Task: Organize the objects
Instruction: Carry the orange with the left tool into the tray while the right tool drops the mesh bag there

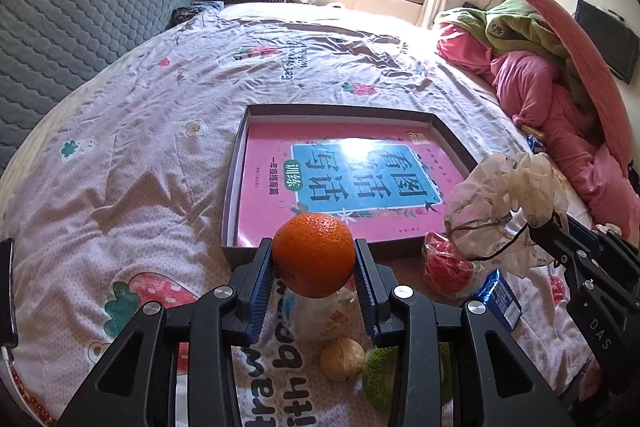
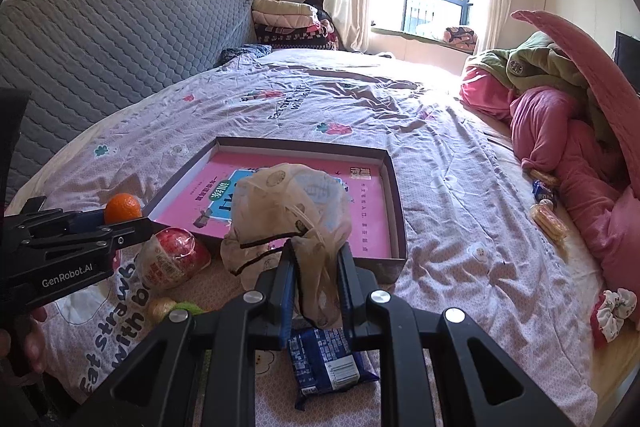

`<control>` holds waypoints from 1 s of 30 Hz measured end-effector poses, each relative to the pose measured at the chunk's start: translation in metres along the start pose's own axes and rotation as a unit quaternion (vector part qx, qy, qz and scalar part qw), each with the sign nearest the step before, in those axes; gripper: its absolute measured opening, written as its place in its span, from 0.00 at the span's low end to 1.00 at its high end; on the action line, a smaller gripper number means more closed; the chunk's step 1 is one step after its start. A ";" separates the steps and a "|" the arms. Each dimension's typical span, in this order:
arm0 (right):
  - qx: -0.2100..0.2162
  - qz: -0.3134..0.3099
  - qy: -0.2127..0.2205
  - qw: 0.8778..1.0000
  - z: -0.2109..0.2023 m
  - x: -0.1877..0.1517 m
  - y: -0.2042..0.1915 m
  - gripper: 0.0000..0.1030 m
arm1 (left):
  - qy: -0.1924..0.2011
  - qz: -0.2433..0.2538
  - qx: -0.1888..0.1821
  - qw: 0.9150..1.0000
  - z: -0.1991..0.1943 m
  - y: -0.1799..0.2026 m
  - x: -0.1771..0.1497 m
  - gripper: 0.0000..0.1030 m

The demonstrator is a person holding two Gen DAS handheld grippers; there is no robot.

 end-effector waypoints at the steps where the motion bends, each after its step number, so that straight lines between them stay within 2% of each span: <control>1: 0.000 0.001 0.000 1.000 0.002 0.001 0.000 0.19 | -0.001 0.000 0.001 1.000 0.003 0.000 0.002 0.38; 18: -0.001 0.013 -0.007 1.000 0.060 0.012 0.026 0.19 | -0.015 0.003 0.010 1.000 0.066 0.002 0.023 0.38; 30: -0.001 0.017 -0.028 0.999 0.108 0.008 0.037 0.19 | -0.042 0.000 0.023 0.999 0.114 -0.009 0.025 0.38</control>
Point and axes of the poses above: each gripper's, at about its wrist camera, not at the fingertips, and z roughly the way its jaws point, y to its right, x to its top, the point moved 9 cm from there along z, roughly the way its jaws point, and after that the axes turned 7 degrees about y, right-handed, at the moved point
